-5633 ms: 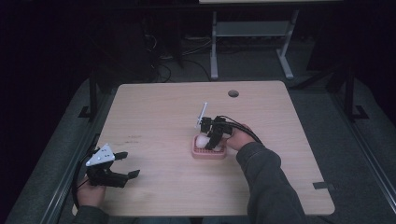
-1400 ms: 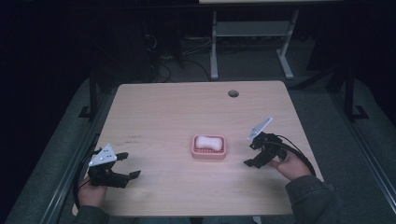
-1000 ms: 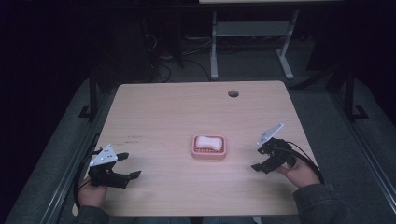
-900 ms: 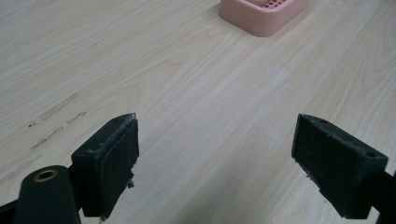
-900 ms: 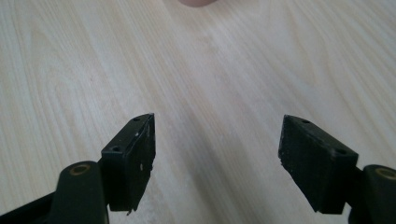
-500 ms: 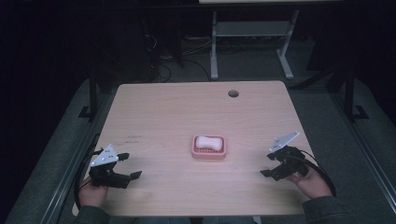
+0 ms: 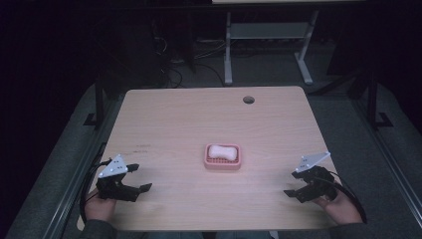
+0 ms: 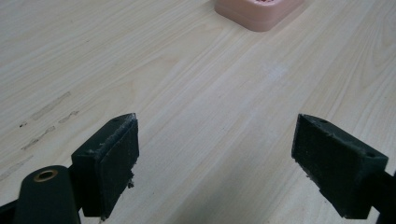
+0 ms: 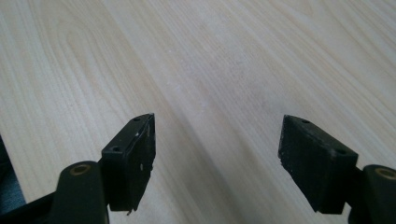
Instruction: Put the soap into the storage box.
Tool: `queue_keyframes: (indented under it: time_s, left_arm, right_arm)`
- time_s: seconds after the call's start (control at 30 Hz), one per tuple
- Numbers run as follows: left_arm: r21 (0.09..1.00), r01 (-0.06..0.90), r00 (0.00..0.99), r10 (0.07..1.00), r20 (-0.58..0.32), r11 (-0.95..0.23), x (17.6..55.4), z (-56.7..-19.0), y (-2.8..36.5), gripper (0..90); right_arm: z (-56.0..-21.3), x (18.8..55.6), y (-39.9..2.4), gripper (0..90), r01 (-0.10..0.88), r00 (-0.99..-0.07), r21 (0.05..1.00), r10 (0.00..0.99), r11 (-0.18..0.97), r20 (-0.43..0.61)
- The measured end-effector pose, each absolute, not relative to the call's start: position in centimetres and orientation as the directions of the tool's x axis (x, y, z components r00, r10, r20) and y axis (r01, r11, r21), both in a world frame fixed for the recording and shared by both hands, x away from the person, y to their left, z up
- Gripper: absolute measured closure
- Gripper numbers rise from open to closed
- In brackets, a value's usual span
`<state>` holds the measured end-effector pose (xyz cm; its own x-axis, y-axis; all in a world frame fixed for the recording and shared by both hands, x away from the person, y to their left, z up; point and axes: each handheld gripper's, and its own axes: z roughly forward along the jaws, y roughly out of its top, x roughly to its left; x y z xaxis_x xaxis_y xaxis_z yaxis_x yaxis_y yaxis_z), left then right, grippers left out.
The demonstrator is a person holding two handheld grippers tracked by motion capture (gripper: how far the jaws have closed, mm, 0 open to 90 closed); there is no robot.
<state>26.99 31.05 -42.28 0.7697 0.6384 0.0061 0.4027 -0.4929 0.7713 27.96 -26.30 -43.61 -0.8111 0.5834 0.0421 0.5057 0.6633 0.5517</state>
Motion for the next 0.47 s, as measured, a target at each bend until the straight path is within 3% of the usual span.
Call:
queue_keyframes:
  time_s: [0.47]
  left_arm:
    - [0.769, 0.402, 0.772, 0.636, 0.007, -0.496, 27.0, -42.3, 30.9, 14.8]
  right_arm:
    - [-43.5, 24.7, -26.6, 27.0, 0.478, -0.792, 0.61, 0.61, 0.631, -0.01]
